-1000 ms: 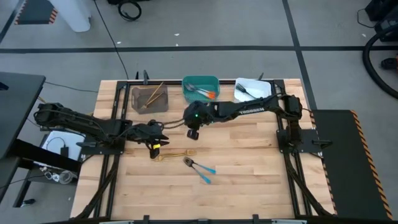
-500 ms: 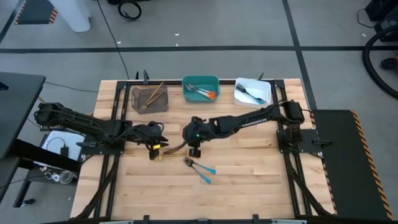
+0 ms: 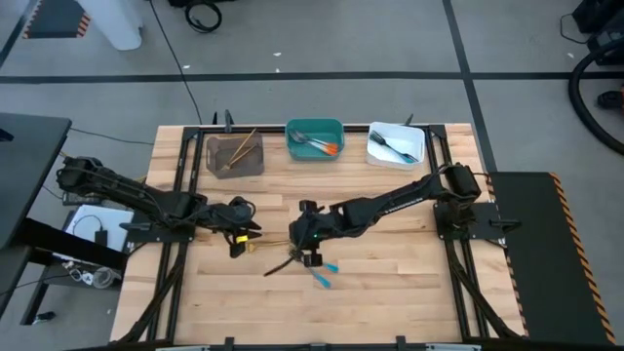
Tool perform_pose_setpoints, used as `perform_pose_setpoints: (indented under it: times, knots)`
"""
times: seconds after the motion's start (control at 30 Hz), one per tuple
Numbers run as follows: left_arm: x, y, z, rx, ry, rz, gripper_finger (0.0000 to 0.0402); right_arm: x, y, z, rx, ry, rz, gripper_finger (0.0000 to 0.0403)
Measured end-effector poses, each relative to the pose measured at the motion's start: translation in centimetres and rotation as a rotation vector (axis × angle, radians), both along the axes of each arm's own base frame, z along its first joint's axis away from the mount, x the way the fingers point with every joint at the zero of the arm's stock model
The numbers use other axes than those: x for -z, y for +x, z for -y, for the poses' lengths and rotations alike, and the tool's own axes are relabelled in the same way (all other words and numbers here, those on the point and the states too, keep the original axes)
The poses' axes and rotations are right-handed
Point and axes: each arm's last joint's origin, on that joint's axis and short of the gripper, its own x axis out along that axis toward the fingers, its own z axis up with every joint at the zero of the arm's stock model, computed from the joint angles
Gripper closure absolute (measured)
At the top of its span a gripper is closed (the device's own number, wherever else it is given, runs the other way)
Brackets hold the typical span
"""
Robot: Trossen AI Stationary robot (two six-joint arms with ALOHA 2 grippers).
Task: Sort silverware by color (type)
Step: Put the gold fork into the black bin
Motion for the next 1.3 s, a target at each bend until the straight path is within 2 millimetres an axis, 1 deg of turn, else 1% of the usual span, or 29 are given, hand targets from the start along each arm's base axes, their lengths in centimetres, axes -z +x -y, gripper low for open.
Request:
perform_pose_setpoints:
  times: [0.17, 0.33, 0.53, 0.87, 1.1, 1.3]
  knots:
    - [0.5, 0.4, 0.4, -0.028, 0.057, 0.0, 0.029, 1.7, -0.7, -0.3, -0.007, -0.037, -0.03, 0.0304]
    - [1.3, 1.4, 0.9, -0.036, 0.078, 0.005, 0.029, 3.1, -1.4, -0.4, 0.011, -0.051, -0.074, 0.0304]
    - [2.6, 2.5, 1.2, -0.038, 0.087, -0.013, 0.029, 4.1, -2.1, -0.7, 0.041, -0.082, -0.097, 0.0304]
    - [4.4, 3.3, 1.4, -0.039, 0.101, -0.068, 0.029, 4.0, -2.7, -2.6, 0.105, -0.21, -0.055, 0.0304]
    - [5.5, 3.5, 1.5, -0.055, 0.091, -0.112, 0.029, 3.7, -2.5, -2.8, 0.128, -0.225, -0.009, 0.0304]
    - [6.3, 3.6, 1.5, -0.051, 0.099, -0.15, 0.029, 3.7, -2.5, -2.9, 0.128, -0.223, -0.004, 0.0304]
